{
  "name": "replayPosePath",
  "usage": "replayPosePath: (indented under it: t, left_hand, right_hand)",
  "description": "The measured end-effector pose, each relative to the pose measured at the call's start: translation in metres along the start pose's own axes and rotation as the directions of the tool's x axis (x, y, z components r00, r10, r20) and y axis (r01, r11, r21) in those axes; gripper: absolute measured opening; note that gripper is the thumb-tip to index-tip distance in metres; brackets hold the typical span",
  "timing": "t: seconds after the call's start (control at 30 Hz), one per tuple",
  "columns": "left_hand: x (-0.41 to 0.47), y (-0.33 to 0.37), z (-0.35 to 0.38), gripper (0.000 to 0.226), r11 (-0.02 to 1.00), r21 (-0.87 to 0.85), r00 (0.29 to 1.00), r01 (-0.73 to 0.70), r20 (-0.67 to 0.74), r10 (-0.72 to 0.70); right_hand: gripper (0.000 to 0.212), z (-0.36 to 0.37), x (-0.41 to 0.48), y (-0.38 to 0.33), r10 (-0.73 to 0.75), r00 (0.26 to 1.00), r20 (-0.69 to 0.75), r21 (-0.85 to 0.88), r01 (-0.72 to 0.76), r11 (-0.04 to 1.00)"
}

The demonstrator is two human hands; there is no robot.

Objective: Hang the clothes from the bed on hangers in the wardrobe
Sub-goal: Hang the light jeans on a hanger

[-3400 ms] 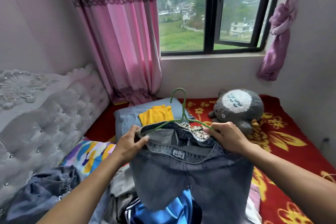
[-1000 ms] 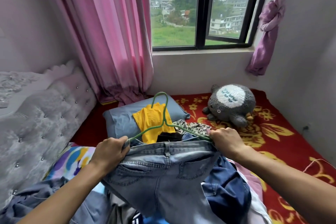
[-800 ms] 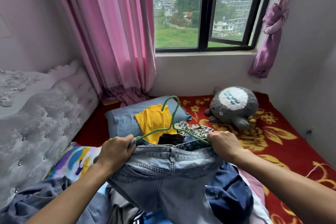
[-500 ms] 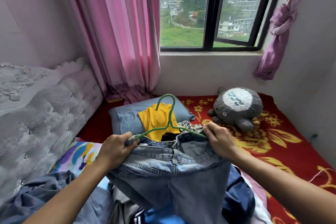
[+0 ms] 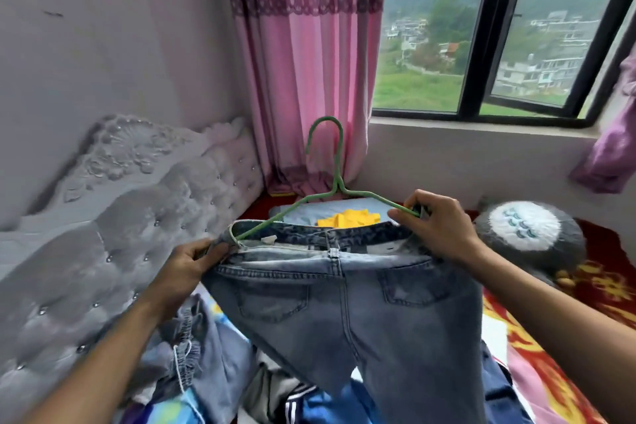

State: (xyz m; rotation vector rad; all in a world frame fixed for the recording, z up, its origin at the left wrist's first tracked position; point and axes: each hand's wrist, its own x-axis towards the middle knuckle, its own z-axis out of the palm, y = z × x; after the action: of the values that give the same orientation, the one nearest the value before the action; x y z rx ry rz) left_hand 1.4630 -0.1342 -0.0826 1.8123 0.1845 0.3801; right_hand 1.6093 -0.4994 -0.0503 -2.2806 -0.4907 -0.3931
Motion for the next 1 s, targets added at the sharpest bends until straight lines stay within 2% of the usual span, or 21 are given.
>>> replayPosePath:
  t: [0.1, 0.2, 0.27, 0.3, 0.33, 0.37, 0.4, 0.47, 0.57, 0.67, 0.77, 0.87, 0.93, 1.0]
  left_hand:
    - [-0.032, 0.034, -0.022, 0.028, 0.974, -0.217, 0.975, -0.060, -0.221, 0.011]
    - [-0.080, 0.066, -0.049, 0.030, 0.860, -0.486, 0.939, -0.157, -0.344, -0.024]
    - [-0.124, 0.078, -0.061, 0.029, 0.816, -0.543, 0.884, -0.199, -0.459, -0.090]
    - [-0.152, 0.077, -0.068, 0.028, 0.844, -0.496, 0.833, -0.203, -0.541, -0.117]
    - [-0.181, 0.073, -0.074, 0.026, 0.918, -0.360, 0.769, -0.167, -0.630, -0.107]
    - [-0.213, 0.066, -0.082, 0.022, 0.985, -0.158, 0.701, -0.076, -0.711, -0.060]
    - [-0.246, 0.059, -0.089, 0.019, 0.997, 0.043, 0.661, 0.062, -0.750, -0.009]
    - [-0.313, 0.058, -0.097, 0.018, 0.914, 0.271, 0.635, 0.301, -0.772, 0.020]
    - [-0.397, 0.075, -0.097, 0.041, 0.743, 0.461, 0.615, 0.484, -0.784, 0.086]
    - [-0.463, 0.098, -0.104, 0.060, 0.653, 0.502, 0.540, 0.567, -0.825, 0.165]
    - [-0.523, 0.124, -0.123, 0.059, 0.531, 0.471, 0.383, 0.704, -0.882, 0.274]
    - [-0.591, 0.139, -0.155, 0.053, 0.421, 0.418, 0.273, 0.805, -0.891, 0.363]
    - [-0.625, 0.141, -0.172, 0.051, 0.377, 0.369, 0.247, 0.850, -0.910, 0.334]
    - [-0.672, 0.139, -0.189, 0.050, 0.354, 0.293, 0.207, 0.888, -0.942, 0.263]
  right_hand:
    - [0.035, -0.007, 0.012, -0.027, -0.094, 0.996, 0.007, 0.108, 0.093, 0.990]
    - [0.041, -0.005, 0.012, -0.064, -0.220, 0.972, 0.079, 0.196, 0.201, 0.960]
    - [0.029, 0.004, 0.001, -0.091, -0.287, 0.948, 0.137, 0.214, 0.255, 0.943]
    - [0.026, 0.010, -0.009, -0.105, -0.325, 0.932, 0.162, 0.210, 0.289, 0.934]
    - [0.027, 0.018, -0.021, -0.120, -0.363, 0.913, 0.185, 0.209, 0.324, 0.923]
    - [0.028, 0.025, -0.036, -0.135, -0.407, 0.889, 0.209, 0.215, 0.364, 0.906]
    - [0.030, 0.033, -0.052, -0.149, -0.454, 0.859, 0.238, 0.227, 0.405, 0.886]
    - [0.029, 0.046, -0.088, -0.180, -0.540, 0.789, 0.293, 0.269, 0.474, 0.838]
    - [0.026, 0.054, -0.140, -0.229, -0.641, 0.682, 0.354, 0.373, 0.525, 0.765]
    - [0.027, 0.053, -0.184, -0.282, -0.731, 0.584, 0.352, 0.496, 0.546, 0.675]
    - [0.030, 0.053, -0.229, -0.336, -0.799, 0.485, 0.356, 0.646, 0.489, 0.586]
    - [0.034, 0.061, -0.286, -0.393, -0.851, 0.363, 0.380, 0.769, 0.387, 0.508]
    - [0.035, 0.064, -0.315, -0.421, -0.839, 0.264, 0.476, 0.806, 0.252, 0.536]
    - [0.034, 0.073, -0.358, -0.452, -0.795, 0.084, 0.601, 0.780, 0.156, 0.606]
